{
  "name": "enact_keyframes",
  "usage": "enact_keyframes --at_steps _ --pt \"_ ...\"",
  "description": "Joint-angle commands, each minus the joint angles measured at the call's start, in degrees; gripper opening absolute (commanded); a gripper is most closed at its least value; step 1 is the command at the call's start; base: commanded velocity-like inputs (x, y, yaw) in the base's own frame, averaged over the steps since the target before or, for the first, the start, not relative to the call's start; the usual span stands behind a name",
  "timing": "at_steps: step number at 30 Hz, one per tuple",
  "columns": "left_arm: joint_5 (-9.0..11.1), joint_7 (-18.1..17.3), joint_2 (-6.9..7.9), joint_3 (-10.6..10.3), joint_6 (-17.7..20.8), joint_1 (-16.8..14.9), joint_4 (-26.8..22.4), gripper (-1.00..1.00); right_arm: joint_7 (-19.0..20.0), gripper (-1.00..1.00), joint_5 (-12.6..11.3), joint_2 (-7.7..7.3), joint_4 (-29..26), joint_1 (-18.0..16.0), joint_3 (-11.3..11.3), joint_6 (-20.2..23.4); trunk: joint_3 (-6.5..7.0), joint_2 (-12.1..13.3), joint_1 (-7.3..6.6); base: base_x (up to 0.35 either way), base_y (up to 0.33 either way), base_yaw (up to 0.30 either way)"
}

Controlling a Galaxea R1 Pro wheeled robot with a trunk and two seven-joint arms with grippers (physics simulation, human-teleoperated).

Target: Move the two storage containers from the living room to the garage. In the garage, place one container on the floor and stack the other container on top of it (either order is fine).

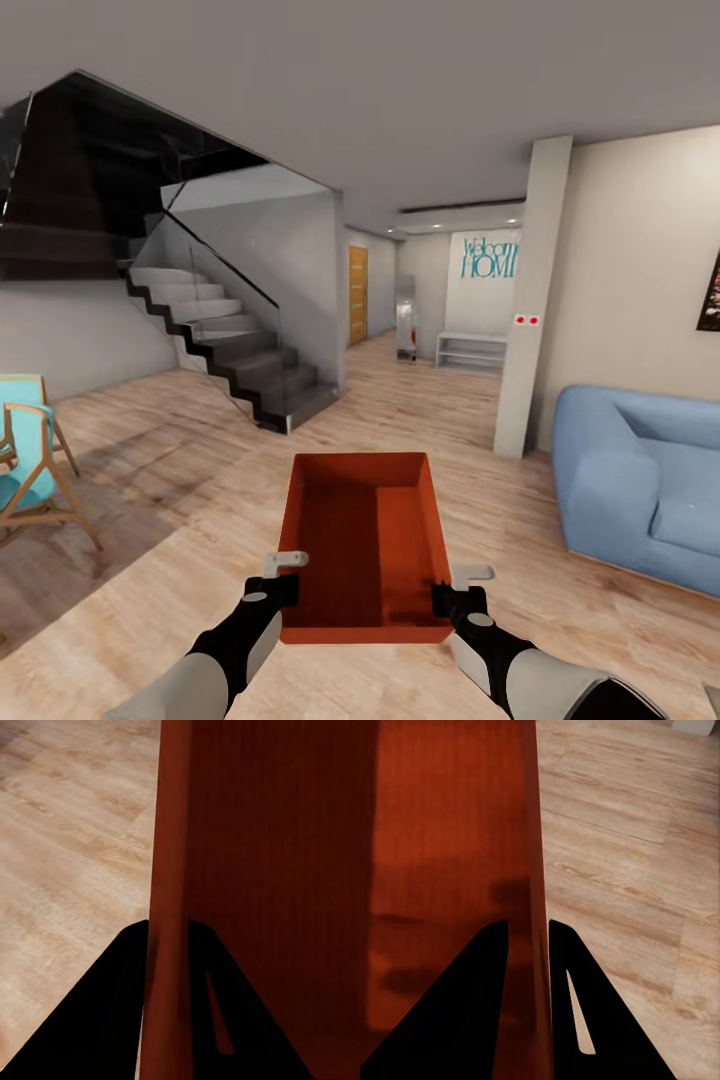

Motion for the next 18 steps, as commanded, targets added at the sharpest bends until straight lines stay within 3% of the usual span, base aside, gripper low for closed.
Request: enact_keyframes --at_steps 1,14,18 --pt "3.89 0.03 -0.01 2.15 0.39 -0.07 0.0 -1.0 0.19 -1.0 -0.6 -0.04 0.0 -0.04 -0.09 -0.42 -0.07 -0.04 0.03 0.322 0.0 0.0" --pt "3.89 0.03 0.01 2.15 0.39 -0.07 0.39 -1.0 0.19 -1.0 -0.6 -0.04 0.0 -0.04 -0.09 -0.34 -0.07 -0.04 0.03 0.322 0.0 -0.001" --pt "3.89 0.03 0.07 2.15 0.39 -0.07 0.39 -1.0 0.19 -1.0 -0.6 -0.04 0.0 -0.04 -0.1 -0.34 -0.07 -0.04 0.03 0.322 0.0 -0.149"
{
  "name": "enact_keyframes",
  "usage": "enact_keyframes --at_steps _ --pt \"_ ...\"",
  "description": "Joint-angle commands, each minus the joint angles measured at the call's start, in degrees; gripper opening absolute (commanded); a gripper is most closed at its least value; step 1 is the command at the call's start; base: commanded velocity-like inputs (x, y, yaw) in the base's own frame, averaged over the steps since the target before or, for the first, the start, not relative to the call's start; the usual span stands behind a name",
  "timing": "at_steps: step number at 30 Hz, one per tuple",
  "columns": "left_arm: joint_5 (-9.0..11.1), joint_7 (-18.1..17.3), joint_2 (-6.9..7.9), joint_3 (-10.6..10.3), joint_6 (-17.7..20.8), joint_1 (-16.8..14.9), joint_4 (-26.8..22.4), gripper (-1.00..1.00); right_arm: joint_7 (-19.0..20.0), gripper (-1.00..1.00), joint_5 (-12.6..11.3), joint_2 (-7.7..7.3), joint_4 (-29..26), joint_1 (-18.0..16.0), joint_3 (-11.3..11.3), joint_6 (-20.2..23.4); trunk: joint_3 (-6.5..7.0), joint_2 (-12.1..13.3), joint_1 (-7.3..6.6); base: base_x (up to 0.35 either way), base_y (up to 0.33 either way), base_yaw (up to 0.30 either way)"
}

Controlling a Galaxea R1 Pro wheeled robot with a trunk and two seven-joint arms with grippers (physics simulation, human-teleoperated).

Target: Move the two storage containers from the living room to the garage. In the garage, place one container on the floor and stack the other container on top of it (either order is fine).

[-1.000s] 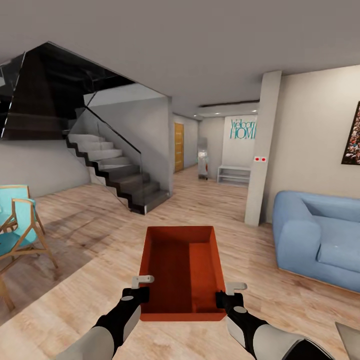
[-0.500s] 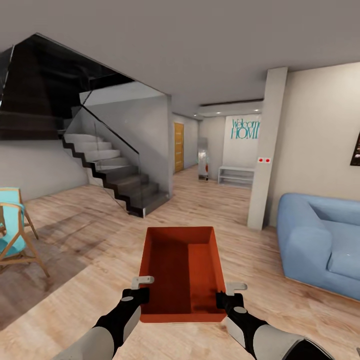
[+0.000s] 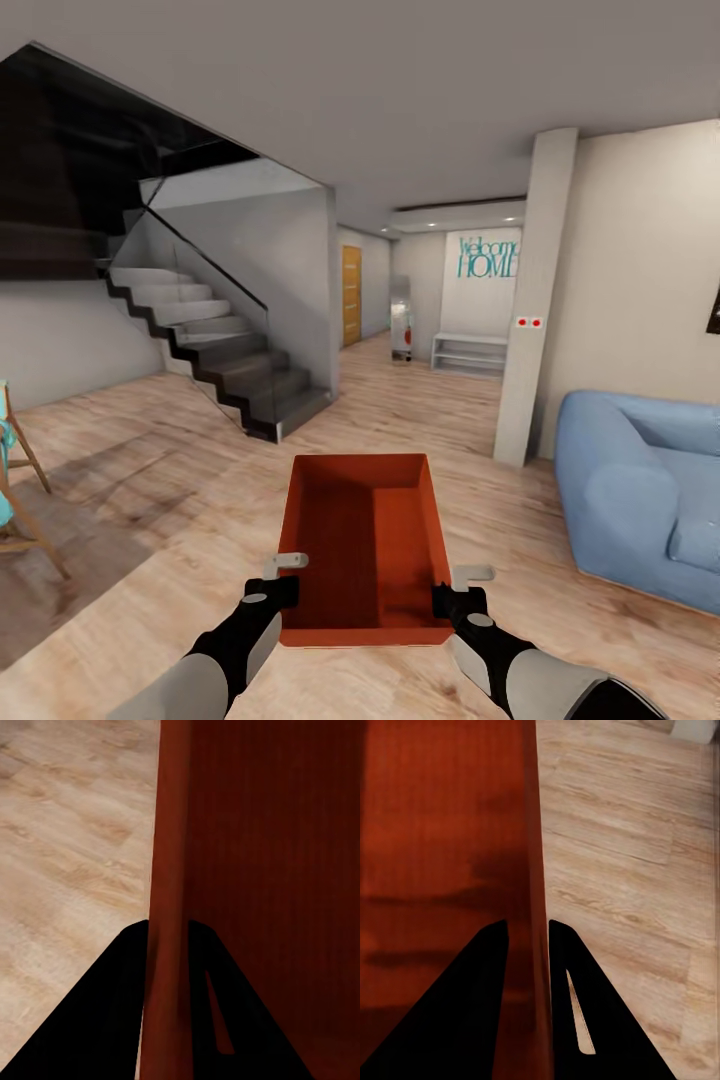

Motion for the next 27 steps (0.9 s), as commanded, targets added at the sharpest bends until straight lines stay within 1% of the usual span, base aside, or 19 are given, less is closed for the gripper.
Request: enact_keyframes --at_steps 1,16,20,27 --pt "3.59 0.06 0.02 2.23 0.39 -0.05 -0.04 -1.0 0.23 -1.0 -0.32 -0.05 -0.06 -0.06 -0.48 -0.68 -0.07 -0.04 0.03 0.322 0.0 -0.238" --pt "3.59 -0.03 0.03 2.23 0.38 -0.05 -0.04 -1.0 0.23 -1.0 -0.32 -0.07 -0.06 -0.06 -0.48 -0.7 -0.07 -0.04 0.03 0.322 0.0 -0.266" --pt "3.59 -0.03 0.06 2.23 0.39 -0.05 -0.04 -1.0 0.23 -1.0 -0.32 -0.06 -0.06 -0.06 -0.48 -0.68 -0.07 -0.04 0.03 0.322 0.0 -0.078" --pt "3.59 -0.03 0.22 2.23 0.39 -0.05 -0.04 -1.0 0.23 -1.0 -0.32 -0.09 -0.06 -0.06 -0.48 -0.67 -0.07 -0.04 0.03 0.322 0.0 -0.009"
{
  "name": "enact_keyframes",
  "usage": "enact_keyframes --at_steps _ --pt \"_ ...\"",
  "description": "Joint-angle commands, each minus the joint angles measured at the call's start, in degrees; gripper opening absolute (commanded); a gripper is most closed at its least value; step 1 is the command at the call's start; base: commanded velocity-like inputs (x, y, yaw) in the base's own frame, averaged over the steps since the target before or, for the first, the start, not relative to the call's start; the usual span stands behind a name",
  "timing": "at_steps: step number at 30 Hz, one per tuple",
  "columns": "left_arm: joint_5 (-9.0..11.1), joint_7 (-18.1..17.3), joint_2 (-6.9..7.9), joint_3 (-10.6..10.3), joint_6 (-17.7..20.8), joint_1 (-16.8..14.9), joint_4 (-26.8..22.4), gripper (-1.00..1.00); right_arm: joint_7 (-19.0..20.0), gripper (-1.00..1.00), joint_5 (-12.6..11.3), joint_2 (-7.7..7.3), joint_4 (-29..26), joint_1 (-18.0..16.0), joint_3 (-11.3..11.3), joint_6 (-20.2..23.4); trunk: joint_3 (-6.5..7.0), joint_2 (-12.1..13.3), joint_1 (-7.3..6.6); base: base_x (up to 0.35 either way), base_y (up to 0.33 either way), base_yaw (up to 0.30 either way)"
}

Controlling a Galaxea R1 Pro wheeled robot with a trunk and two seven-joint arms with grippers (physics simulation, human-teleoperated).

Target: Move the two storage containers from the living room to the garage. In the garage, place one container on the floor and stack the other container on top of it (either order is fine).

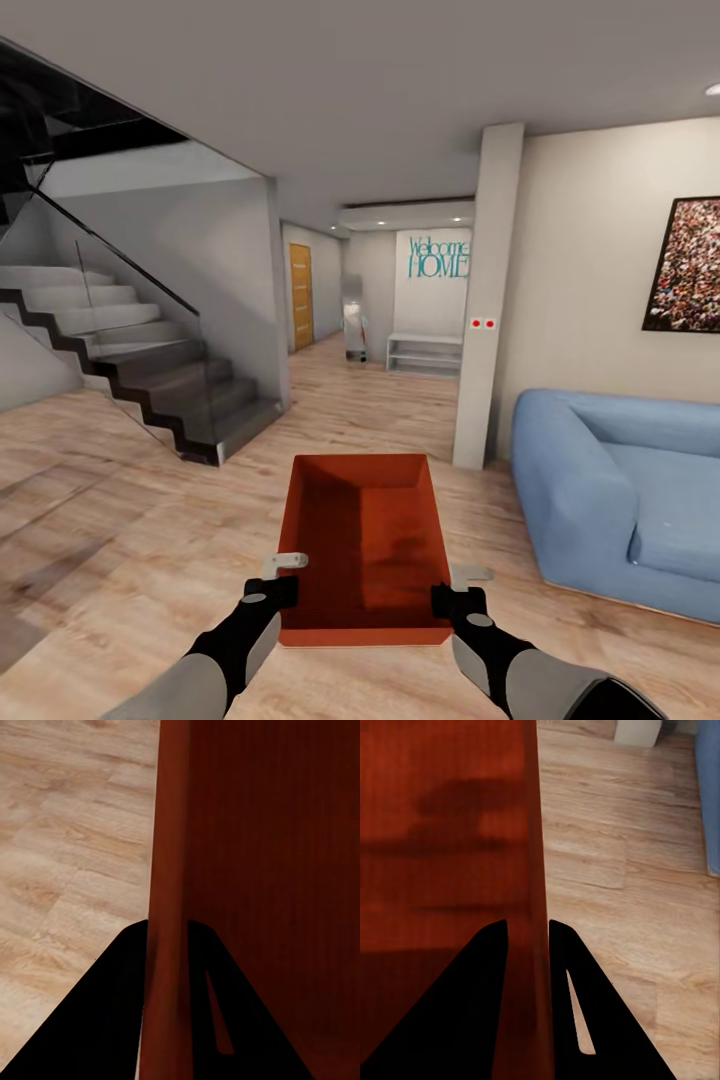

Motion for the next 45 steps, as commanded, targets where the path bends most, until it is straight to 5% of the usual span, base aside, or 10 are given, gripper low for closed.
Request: enact_keyframes --at_steps 1,45 --pt "2.99 0.09 0.21 2.84 0.38 -0.06 -0.01 -1.0 0.27 -1.0 -0.05 -0.21 -0.14 -0.04 -0.59 -0.64 -0.07 -0.04 0.04 0.322 0.0 -0.001" --pt "2.99 0.07 0.68 2.84 0.38 -0.06 0.08 -1.0 0.27 -1.0 -0.05 -0.23 -0.14 -0.04 -0.65 -0.64 -0.07 -0.04 0.04 0.322 0.0 0.0"
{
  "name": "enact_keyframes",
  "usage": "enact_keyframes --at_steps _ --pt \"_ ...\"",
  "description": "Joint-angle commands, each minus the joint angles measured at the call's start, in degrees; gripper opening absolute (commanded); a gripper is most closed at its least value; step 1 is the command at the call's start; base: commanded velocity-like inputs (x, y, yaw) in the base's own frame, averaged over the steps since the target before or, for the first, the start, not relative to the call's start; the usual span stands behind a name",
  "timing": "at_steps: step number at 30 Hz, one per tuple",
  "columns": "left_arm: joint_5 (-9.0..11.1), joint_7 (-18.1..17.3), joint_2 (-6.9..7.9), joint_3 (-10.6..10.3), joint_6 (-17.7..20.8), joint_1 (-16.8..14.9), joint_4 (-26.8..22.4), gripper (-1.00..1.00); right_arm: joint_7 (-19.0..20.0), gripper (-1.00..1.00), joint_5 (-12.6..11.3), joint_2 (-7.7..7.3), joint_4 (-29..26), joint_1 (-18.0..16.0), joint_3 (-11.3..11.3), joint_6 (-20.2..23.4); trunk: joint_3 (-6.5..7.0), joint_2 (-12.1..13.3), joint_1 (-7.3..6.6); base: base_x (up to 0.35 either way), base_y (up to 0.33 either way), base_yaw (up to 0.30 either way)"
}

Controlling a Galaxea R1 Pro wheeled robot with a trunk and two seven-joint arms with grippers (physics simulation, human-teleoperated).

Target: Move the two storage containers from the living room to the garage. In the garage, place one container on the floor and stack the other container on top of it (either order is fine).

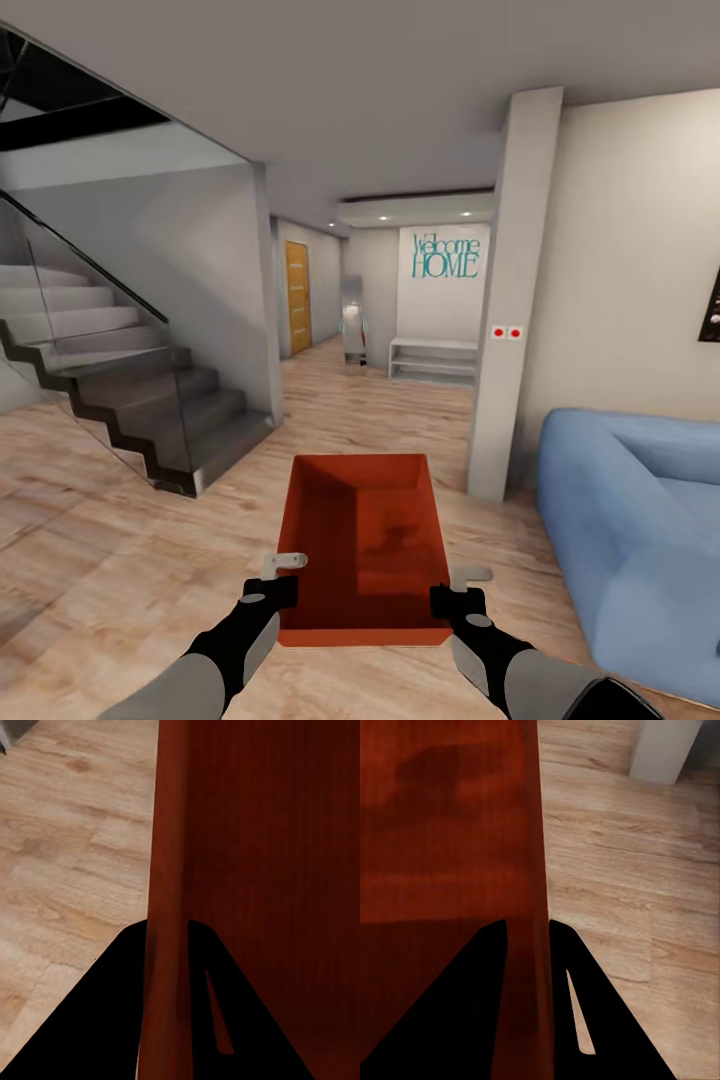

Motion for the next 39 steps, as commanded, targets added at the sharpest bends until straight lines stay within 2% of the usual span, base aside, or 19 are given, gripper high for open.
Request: enact_keyframes --at_steps 1,39 --pt "0.51 0.17 0.12 5.26 0.36 -0.05 0.01 -1.0 0.37 -1.0 0.44 -0.44 -0.24 -0.03 -0.95 -0.68 -0.07 -0.05 0.04 0.322 0.0 0.0" --pt "0.51 0.17 0.21 5.26 0.36 -0.05 0.01 -1.0 0.97 -1.0 0.44 -0.49 -0.24 -0.03 -0.97 -0.68 -0.07 -0.05 0.04 0.322 0.0 0.0"
